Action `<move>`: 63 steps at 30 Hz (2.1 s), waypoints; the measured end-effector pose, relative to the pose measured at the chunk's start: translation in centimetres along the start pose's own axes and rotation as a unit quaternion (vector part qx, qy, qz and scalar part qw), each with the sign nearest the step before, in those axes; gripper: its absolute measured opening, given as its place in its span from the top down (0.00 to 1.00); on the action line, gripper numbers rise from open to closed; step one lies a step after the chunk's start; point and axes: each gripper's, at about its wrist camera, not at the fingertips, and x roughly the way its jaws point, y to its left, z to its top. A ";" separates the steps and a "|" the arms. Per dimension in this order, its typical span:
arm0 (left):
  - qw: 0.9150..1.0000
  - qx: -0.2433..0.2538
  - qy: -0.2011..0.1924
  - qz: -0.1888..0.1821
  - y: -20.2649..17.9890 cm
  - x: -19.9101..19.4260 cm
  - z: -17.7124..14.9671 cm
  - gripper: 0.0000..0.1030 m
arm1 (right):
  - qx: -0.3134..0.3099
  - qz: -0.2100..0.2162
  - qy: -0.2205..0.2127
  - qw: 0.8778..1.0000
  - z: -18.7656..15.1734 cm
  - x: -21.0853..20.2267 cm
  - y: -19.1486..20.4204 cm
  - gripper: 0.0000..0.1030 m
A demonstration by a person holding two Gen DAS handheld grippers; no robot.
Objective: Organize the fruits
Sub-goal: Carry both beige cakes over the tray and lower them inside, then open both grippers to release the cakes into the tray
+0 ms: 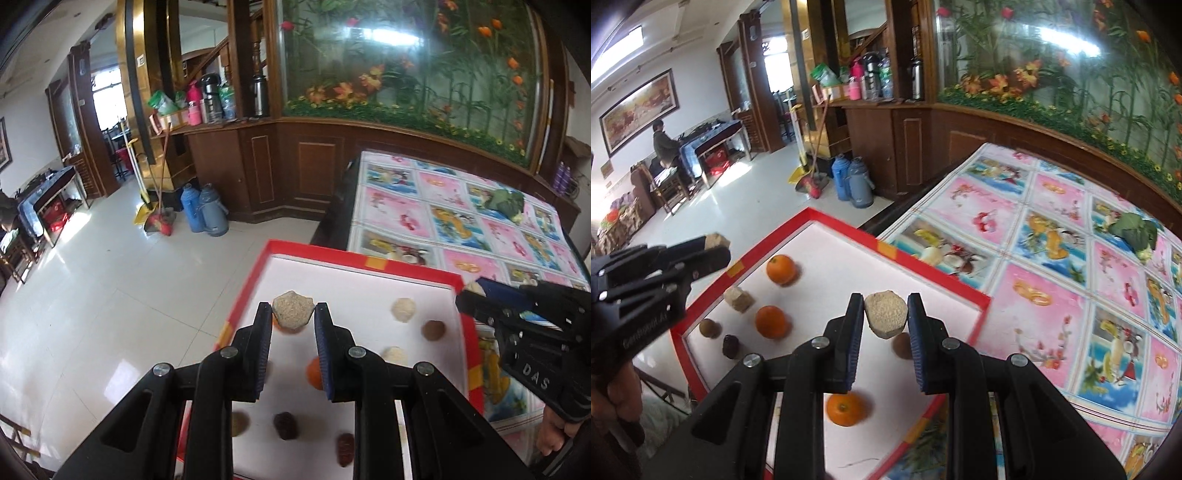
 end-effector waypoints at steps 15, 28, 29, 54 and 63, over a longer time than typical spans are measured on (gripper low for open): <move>0.998 -0.016 0.054 0.018 3.6 3.0 -2.9 0.78 | -0.039 0.041 0.057 0.997 -3.4 3.5 5.0 0.75; 0.997 0.002 0.068 0.028 3.2 3.4 -4.0 0.78 | -0.048 0.048 0.080 0.994 -4.7 4.9 6.7 0.74; 0.997 0.004 0.069 0.028 3.1 3.4 -4.0 0.78 | -0.047 0.049 0.082 0.994 -4.7 5.0 6.7 0.74; 0.996 0.021 0.044 0.076 0.8 1.9 -3.1 0.40 | -0.023 0.064 0.063 0.996 -5.1 2.8 4.6 0.74; 0.996 0.006 -0.013 0.084 0.0 -3.1 -2.8 0.23 | -0.015 0.038 0.017 0.999 -5.0 -1.6 3.6 0.74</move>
